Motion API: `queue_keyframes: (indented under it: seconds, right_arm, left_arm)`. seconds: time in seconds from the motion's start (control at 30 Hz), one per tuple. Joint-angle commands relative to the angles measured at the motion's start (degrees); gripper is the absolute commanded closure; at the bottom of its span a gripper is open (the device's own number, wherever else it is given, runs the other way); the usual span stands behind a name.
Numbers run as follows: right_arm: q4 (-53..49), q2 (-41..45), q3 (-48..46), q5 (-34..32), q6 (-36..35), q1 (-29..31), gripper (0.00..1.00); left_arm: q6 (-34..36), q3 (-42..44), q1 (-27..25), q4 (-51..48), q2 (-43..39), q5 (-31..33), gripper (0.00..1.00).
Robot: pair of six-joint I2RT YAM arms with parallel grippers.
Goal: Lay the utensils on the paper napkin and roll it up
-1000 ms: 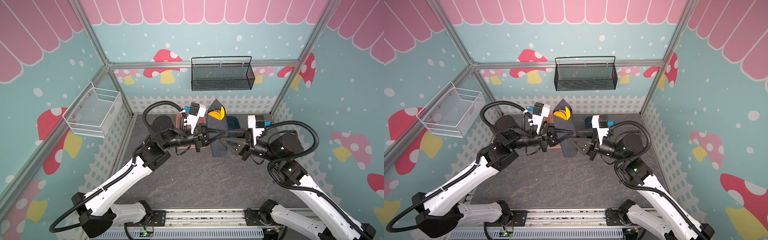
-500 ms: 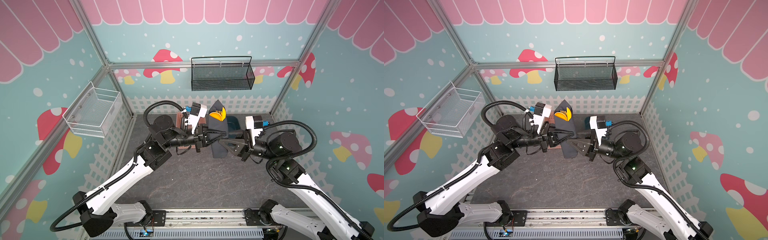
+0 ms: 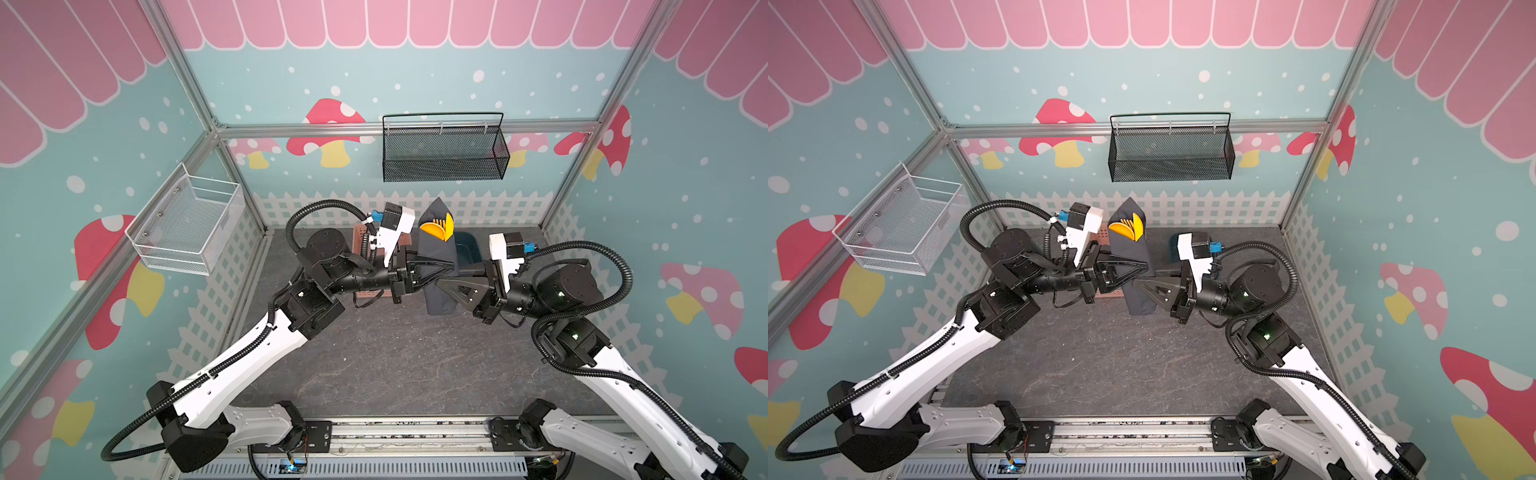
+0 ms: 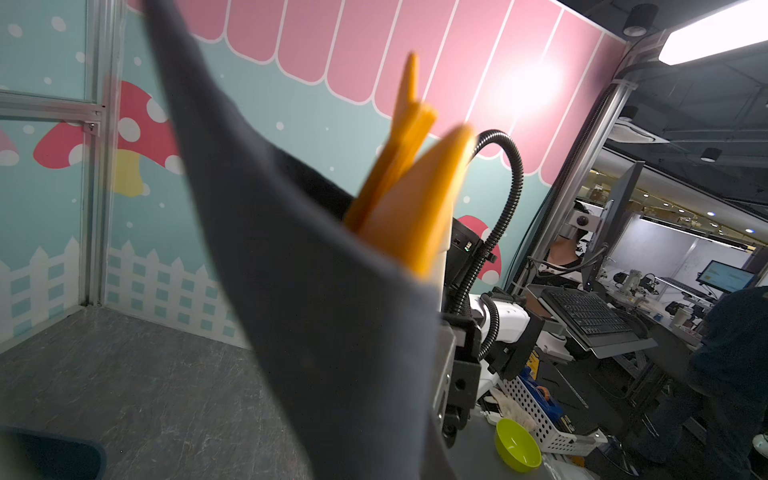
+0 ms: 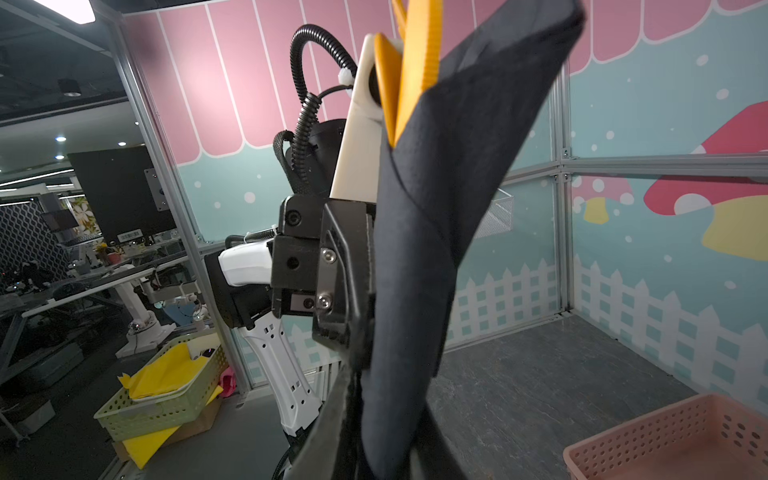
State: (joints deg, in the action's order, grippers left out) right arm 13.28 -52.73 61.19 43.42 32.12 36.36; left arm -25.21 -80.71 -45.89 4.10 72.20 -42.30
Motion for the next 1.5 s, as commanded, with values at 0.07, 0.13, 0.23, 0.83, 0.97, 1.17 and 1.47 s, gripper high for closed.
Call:
queue_keyframes:
  seconds: [0.07, 0.13, 0.23, 0.83, 0.97, 1.17, 1.47]
  right_arm:
    - [0.52, 1.29, -0.28, -1.54, -1.74, 0.2, 0.87]
    - [0.18, 2.13, -0.36, -3.17, -2.12, 0.21, 0.89]
    - [0.05, 3.39, -0.61, -5.55, -2.58, 0.25, 0.9]
    - [1.12, 4.56, -0.81, -3.8, -3.18, 0.2, 0.9]
    - [3.65, 3.3, -1.05, 0.24, -1.42, 0.21, 0.9]
    - [4.82, 1.62, -1.07, 3.07, 0.0, 0.21, 0.91]
    - [5.19, 0.9, -0.98, 4.95, 0.58, 0.23, 0.91]
  left_arm:
    - [-0.1, -1.12, -0.65, -0.14, 0.49, -0.57, 0.91]
    - [0.05, -0.86, -0.64, -0.14, 0.13, -0.41, 0.9]
    - [0.46, -0.29, -0.61, -0.38, -0.7, 0.29, 0.84]
    - [4.19, -0.82, -0.69, -5.77, -3.55, 0.01, 0.4]
    - [3.68, -2.89, -1.45, -5.49, -1.11, -2.99, 0.37]
    - [4.24, -5.6, -2.71, -5.95, 0.93, -5.42, 0.4]
    - [5.28, -5.92, -2.71, -7.07, 0.48, -3.16, 0.62]
